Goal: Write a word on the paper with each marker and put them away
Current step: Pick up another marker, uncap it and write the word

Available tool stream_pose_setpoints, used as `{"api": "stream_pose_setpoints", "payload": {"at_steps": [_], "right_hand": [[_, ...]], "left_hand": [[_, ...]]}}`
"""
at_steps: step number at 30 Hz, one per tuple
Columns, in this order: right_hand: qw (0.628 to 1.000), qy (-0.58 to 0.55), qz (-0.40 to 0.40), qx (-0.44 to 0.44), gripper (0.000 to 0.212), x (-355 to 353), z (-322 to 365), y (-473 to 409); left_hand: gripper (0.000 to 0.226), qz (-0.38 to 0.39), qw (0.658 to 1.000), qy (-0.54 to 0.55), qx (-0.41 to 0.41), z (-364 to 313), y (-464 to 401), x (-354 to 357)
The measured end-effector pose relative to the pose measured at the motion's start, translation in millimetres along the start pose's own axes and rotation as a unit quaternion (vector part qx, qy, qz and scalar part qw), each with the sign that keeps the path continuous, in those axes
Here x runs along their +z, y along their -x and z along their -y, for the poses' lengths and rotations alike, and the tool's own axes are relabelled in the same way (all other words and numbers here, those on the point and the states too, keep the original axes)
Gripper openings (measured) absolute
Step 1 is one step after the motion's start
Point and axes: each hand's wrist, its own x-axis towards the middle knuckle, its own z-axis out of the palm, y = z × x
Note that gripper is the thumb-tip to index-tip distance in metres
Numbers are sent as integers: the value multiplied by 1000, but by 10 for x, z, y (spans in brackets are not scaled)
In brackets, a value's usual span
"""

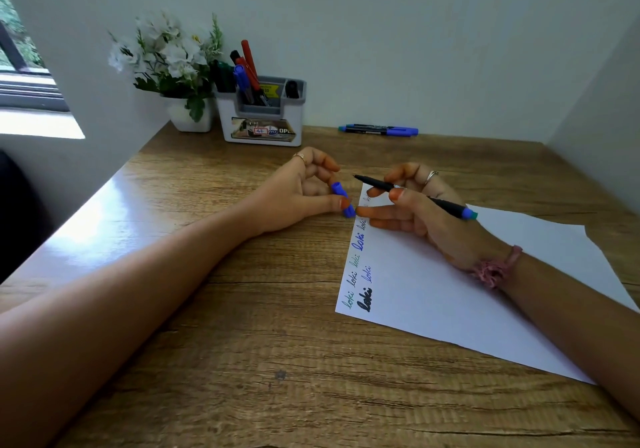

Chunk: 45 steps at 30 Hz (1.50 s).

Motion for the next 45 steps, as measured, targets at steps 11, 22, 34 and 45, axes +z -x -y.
{"api": "stream_pose_setpoints", "payload": {"at_steps": [11,22,34,45], "right_hand": [[999,-14,-35,-38,11,-11,41,26],[998,8,-25,-49,17,-12,28,44],[999,-41,-4,-36,9,-45,19,29],[997,12,-81,-16,24,-35,39,2]], "left_hand": [[40,-18,999,17,32,-28,35,-1],[27,4,996,-52,66,-32,55,-10],[20,-2,996,78,45,-142,120,221],[21,-94,988,125,-20,-81,58,168]]}}
